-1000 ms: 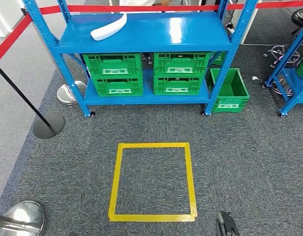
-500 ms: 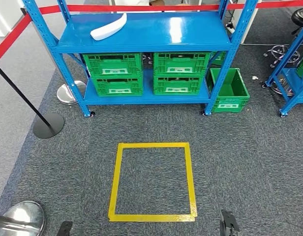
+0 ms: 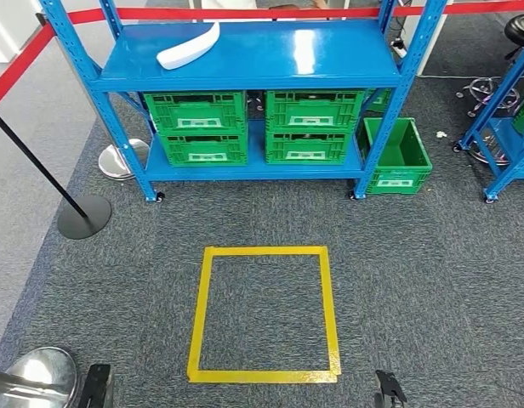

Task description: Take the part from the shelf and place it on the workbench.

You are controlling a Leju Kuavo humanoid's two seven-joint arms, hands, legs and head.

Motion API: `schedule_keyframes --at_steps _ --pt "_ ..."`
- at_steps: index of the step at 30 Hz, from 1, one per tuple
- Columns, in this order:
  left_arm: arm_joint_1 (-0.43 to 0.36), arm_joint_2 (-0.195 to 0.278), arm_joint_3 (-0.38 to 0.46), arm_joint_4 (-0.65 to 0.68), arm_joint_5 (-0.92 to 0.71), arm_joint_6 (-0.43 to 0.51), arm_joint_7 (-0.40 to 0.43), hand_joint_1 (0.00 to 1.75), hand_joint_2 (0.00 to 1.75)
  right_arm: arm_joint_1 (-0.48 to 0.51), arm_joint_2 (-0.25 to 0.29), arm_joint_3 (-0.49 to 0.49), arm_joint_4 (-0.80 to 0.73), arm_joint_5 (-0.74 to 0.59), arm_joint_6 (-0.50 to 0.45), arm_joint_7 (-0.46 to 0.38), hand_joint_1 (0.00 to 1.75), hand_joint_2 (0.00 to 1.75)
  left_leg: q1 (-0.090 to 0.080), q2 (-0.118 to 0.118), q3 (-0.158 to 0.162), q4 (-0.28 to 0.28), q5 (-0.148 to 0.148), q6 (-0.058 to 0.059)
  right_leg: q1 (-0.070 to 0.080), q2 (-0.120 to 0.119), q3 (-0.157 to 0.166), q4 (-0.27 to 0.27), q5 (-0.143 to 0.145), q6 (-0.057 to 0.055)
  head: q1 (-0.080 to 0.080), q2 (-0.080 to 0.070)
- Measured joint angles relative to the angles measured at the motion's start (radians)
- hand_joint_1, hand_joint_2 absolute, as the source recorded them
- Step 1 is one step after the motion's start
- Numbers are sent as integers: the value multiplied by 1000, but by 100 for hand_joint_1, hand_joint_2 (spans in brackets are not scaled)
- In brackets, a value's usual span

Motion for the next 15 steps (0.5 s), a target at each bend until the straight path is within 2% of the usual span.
schedule_keyframes --at_steps 5,9,13,15 --pt "-37 26 -98 1 -159 54 13 0 0 -4 2 -13 8 19 7 7 0 0 -3 0 0 2 -2 3 -3 0 1 -1 1 2 0 0" --pt "-56 41 -182 1 -276 90 35 0 0 -6 3 -14 12 30 14 9 0 0 -7 0 0 7 -7 10 -7 0 3 -1 0 8 0 0" --pt "-94 56 -264 1 -387 125 58 0 0 -11 4 -18 16 41 20 9 0 0 -7 -2 2 -3 -19 28 -11 -1 5 7 7 23 0 0" --pt "-118 60 -301 1 -441 126 70 0 0 -14 4 -19 16 49 23 7 0 0 -1 -4 14 -8 -27 37 -10 5 -13 47 -12 29 2 0"
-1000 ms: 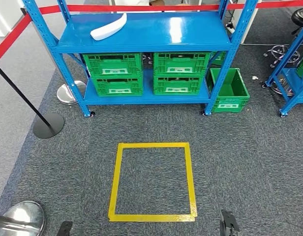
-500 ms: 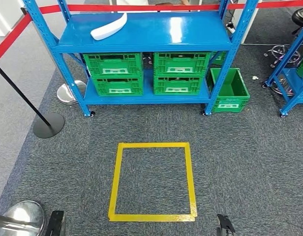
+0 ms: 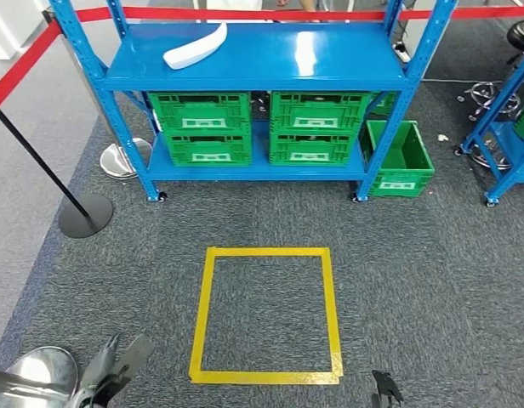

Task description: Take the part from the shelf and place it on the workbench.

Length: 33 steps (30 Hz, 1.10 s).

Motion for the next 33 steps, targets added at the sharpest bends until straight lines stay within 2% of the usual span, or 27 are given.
schedule_keyframes --at_steps 1,3,4,5,6,7,9,10,11,13,14,15,16,17,19,20,21,22,24,25,26,27,30,31,33 --pt "-12 2 -19 0 -27 -4 5 0 0 -1 0 0 0 4 2 -1 0 0 3 -1 8 -1 -1 3 0 4 -26 48 -24 2 1 0" --pt "-36 6 -54 0 -80 -18 14 0 0 -1 0 0 2 15 8 -4 0 0 5 -1 21 -1 -7 2 0 11 -103 188 -80 6 3 0" --pt "-44 8 -70 0 -102 -26 16 0 0 0 0 0 3 21 10 -4 0 0 7 -1 30 -1 -11 -1 -1 11 -139 244 -95 8 3 0" --pt "-49 8 -82 0 -117 -33 16 0 0 2 0 0 4 26 11 -5 0 0 10 -1 42 -1 -18 -6 -1 11 -160 267 -93 8 3 0" --pt "-52 8 -92 0 -127 -37 16 0 0 3 0 0 5 29 12 -6 0 0 15 -1 58 -1 -28 -12 -1 11 -163 249 -75 10 3 0" --pt "-55 8 -101 0 -131 -40 16 0 0 4 0 0 5 31 12 -7 0 0 22 -1 75 -1 -39 -19 -1 9 -151 195 -44 12 3 0" --pt "-61 10 -114 0 -135 -41 16 0 0 4 0 0 8 32 13 -8 0 0 32 0 111 -7 -65 -37 -4 -6 -110 50 47 17 8 0" --pt "-64 12 -119 -1 -136 -42 17 0 0 4 1 0 10 32 14 -8 0 0 35 1 128 -18 -76 -46 -4 -15 -93 -1 76 11 11 0" --pt "-67 13 -122 -2 -137 -42 17 0 0 3 1 0 12 32 15 -8 0 0 35 2 145 -32 -81 -55 -4 -21 -84 -32 92 2 11 0" --pt "-74 15 -128 -4 -139 -41 17 0 0 0 1 -1 13 34 15 -8 0 0 35 4 172 -54 -72 -73 -3 -15 -66 -45 84 -23 7 0" --pt "-77 16 -132 -5 -141 -39 18 0 0 -1 1 -2 13 36 15 -8 0 0 36 0 176 -46 -64 -79 -4 -9 -56 -49 85 -31 3 0" --pt "-80 17 -136 -6 -143 -37 18 0 0 -3 1 -2 13 39 15 -8 0 0 37 -7 161 -13 -60 -83 -5 -4 -44 -54 84 -38 3 0" --pt "-82 19 -139 -6 -143 -35 18 0 0 -5 1 -2 13 42 15 -9 0 0 38 -16 130 41 -66 -84 -5 2 -33 -59 82 -44 1 0" --pt "-82 21 -141 -6 -143 -34 17 0 0 -8 1 -2 13 45 16 -9 0 0 38 -27 85 111 -86 -85 -5 9 -24 -65 77 -48 0 0" --pt "-77 26 -143 -6 -139 -33 14 0 0 -11 1 -2 13 49 17 -10 0 0 34 -38 -15 230 -156 -83 -2 25 -7 -73 65 -54 -1 0" --pt "-75 30 -143 -6 -136 -33 13 0 0 -10 1 -3 13 50 17 -11 0 0 32 -40 -51 253 -181 -80 -1 33 3 -76 57 -55 -2 0" --pt "-73 32 -143 -6 -133 -33 12 0 0 -9 1 -3 13 50 17 -12 0 0 30 -41 -73 246 -180 -74 1 40 14 -76 48 -56 -2 0" --pt "-72 35 -143 -6 -131 -33 12 0 0 -8 1 -3 14 51 18 -13 0 0 27 -41 -80 210 -145 -67 2 46 26 -77 39 -55 -2 0" --pt "-72 38 -143 -6 -128 -33 12 0 0 -7 1 -4 14 53 18 -15 0 0 21 -42 -67 88 -19 -54 5 55 49 -76 23 -50 -3 0" --pt "-72 39 -144 -7 -127 -33 12 0 0 -8 1 -4 14 53 18 -16 0 0 17 -43 -59 37 28 -50 7 59 57 -75 15 -46 -4 0" --pt "-71 40 -144 -7 -126 -31 12 0 0 -8 1 -4 15 54 18 -17 0 0 15 -44 -54 5 61 -47 9 63 61 -76 9 -41 -4 0" --pt "-71 41 -144 -7 -125 -30 12 0 0 -8 0 -4 15 54 18 -18 0 0 14 -45 -53 -7 76 -48 12 64 63 -74 1 -41 -5 0" --pt "-71 41 -144 -8 -126 -24 12 0 0 -7 0 -4 15 56 18 -20 0 0 14 -51 -49 -9 94 -49 16 62 66 -72 -7 -71 -3 0" --pt "-71 41 -144 -9 -126 -23 12 0 0 -7 0 -4 15 56 18 -20 0 0 12 -53 -49 -9 92 -45 15 60 68 -74 -6 -78 -3 0" --pt "-70 41 -144 -9 -124 -22 12 0 0 -8 0 -4 15 57 18 -21 0 0 8 -57 -49 -8 89 -38 13 56 74 -80 -6 -75 -3 0"
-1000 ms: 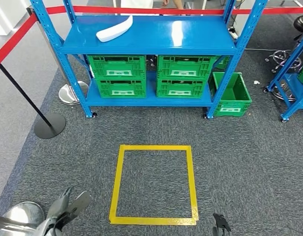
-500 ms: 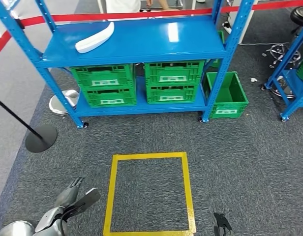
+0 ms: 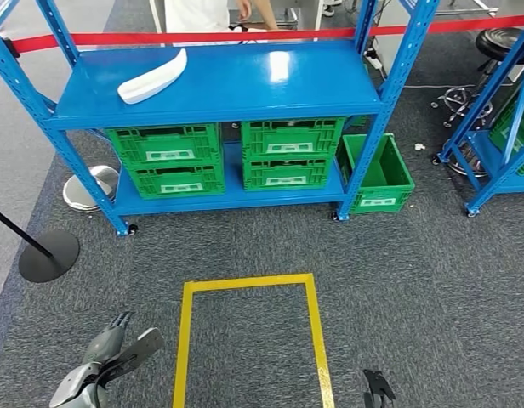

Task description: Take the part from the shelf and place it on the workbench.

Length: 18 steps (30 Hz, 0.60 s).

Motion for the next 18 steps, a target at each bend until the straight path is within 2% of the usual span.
schedule_keyframes --at_steps 2,4,6,10,13,14,15,18 --pt "1 0 1 0 21 -4 -9 0 0 -1 0 0 0 2 0 -1 0 0 -3 -2 0 1 -3 5 -3 -3 5 -6 0 12 0 0" --pt "3 1 6 -1 51 -13 -23 0 0 -2 0 -1 0 5 0 -2 0 0 -5 -3 0 2 -5 9 -6 -3 8 -11 -2 32 0 0" --pt "7 1 12 -1 67 -18 -27 0 0 -3 0 -2 0 6 0 -2 0 0 -7 -3 0 2 -6 11 -9 -3 10 -14 -3 47 0 0" --pt "16 1 18 -1 75 -19 -27 0 0 -3 0 -4 0 9 0 -3 0 0 -8 -3 -1 4 -9 13 -12 -3 9 -17 -4 55 0 0" --pt "19 3 25 -5 83 -14 -38 0 0 -4 1 -6 0 14 0 -2 0 0 -8 -3 9 -13 -10 32 -14 -6 13 -27 -4 68 -1 0" --pt "19 4 27 -8 86 -12 -44 0 0 -5 1 -7 0 16 -1 -2 0 0 -5 -2 18 -25 -7 38 -12 -10 6 -11 -14 70 0 0" --pt "19 4 28 -10 88 -10 -48 0 0 -6 1 -7 0 16 -1 -2 0 0 -1 -1 27 -36 -4 41 -11 -16 -13 28 -34 71 2 0" --pt "22 4 31 -12 90 -9 -53 0 0 -6 1 -8 0 16 -1 -2 0 0 4 2 41 -40 -10 37 -14 -28 -133 244 -119 74 7 0"
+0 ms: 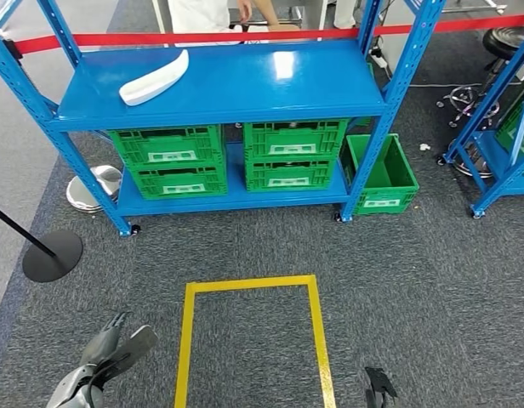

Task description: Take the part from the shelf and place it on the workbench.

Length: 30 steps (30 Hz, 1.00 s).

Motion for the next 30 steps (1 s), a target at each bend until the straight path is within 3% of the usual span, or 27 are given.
schedule_keyframes --at_steps 1,2,4,5,6,8,9,11,13,15,16,17,18,20,21,22,24,26,28,29,30 --pt "2 0 0 0 0 0 -1 0 0 2 0 0 0 0 0 0 0 0 2 0 3 2 -5 -4 -2 -1 -32 46 -5 4 0 0" --pt "4 0 1 0 0 0 -1 0 0 3 -1 0 0 0 0 0 0 0 5 -1 7 7 -12 -10 -4 -2 -44 53 13 8 1 0" --pt "7 -1 1 0 0 0 -2 0 0 2 -2 -1 0 0 0 0 0 0 17 -2 19 23 -34 -27 -10 -5 -12 -50 98 18 1 0" --pt "7 1 1 0 0 2 -2 0 0 1 -1 -1 1 0 0 0 0 0 20 -2 24 31 -48 -38 -13 -6 17 -115 130 25 2 0" --pt "7 2 2 0 1 4 -4 0 0 -1 0 -1 1 0 0 0 0 0 23 -2 27 39 -60 -48 -15 -4 41 -166 148 23 4 0" --pt "6 3 2 -2 2 12 -9 0 0 -1 3 -1 2 1 0 0 0 0 22 -3 32 42 -72 -59 -12 2 60 -197 138 5 4 0" --pt "6 1 2 -2 2 15 -11 0 0 0 3 -2 2 2 -1 0 0 0 23 -3 36 39 -74 -62 -10 4 61 -197 133 -11 2 0" --pt "4 -2 2 -7 2 21 -14 0 0 3 2 -4 1 5 -2 0 0 0 27 -2 38 47 -85 -65 -8 7 72 -201 121 -32 -7 0" --pt "-1 -2 2 -12 2 26 -14 0 0 3 2 -5 1 9 -2 -1 0 0 26 -1 -10 140 -123 -68 -8 8 95 -213 107 -47 -14 0" --pt "1 -4 2 -13 3 28 -14 0 0 7 2 -5 2 10 -2 -1 0 0 23 -1 -113 296 -163 -67 -7 8 125 -227 91 -52 -18 0" --pt "6 -4 2 -13 3 28 -14 0 0 11 2 -5 2 10 -2 -1 0 0 23 -1 -158 350 -161 -65 -6 10 143 -233 81 -51 -18 0" --pt "11 -5 1 -13 3 28 -14 0 0 16 2 -6 2 10 -2 -1 0 0 22 -1 -188 367 -134 -62 -6 11 164 -240 69 -50 -18 0" --pt "15 -5 1 -13 3 29 -14 0 0 20 2 -7 3 11 -2 0 0 0 22 -1 -199 341 -82 -58 -7 13 190 -248 55 -47 -19 0" --pt "21 -5 1 -13 5 30 -14 0 0 24 2 -8 4 11 -1 0 0 0 20 -1 -182 214 53 -51 -7 18 246 -271 27 -38 -19 0" --pt "24 -4 2 -13 7 31 -14 0 0 24 2 -8 4 11 -1 0 0 0 17 -1 -166 155 94 -48 -6 21 270 -285 14 -31 -21 0" --pt "27 -4 1 -13 8 31 -14 0 0 23 2 -9 5 12 -1 -1 0 0 15 -1 -146 110 102 -46 -5 24 289 -300 5 -24 -22 0" --pt "29 -4 1 -15 8 33 -14 0 0 19 1 -10 6 12 -1 0 0 0 12 -1 -112 68 55 -39 -3 27 317 -321 3 -10 -23 0" --pt "27 -4 2 -18 8 35 -14 0 0 11 1 -10 6 12 0 0 0 0 16 -2 -76 43 16 -28 -4 18 308 -278 25 2 -18 0" --pt "35 -3 2 -19 8 37 -14 0 0 4 2 -10 6 13 0 -1 0 0 16 -2 -31 27 -11 -18 -3 2 241 -149 34 12 -12 0" --pt "43 -3 2 -18 8 37 -14 0 0 6 2 -10 7 14 0 -1 0 0 14 -2 -5 18 -25 -14 -1 -5 198 -76 14 14 -9 0" --pt "52 -3 2 -17 8 38 -13 0 0 10 2 -10 8 14 0 0 0 0 12 -2 23 9 -40 -10 1 -7 155 -20 -27 13 -9 0"
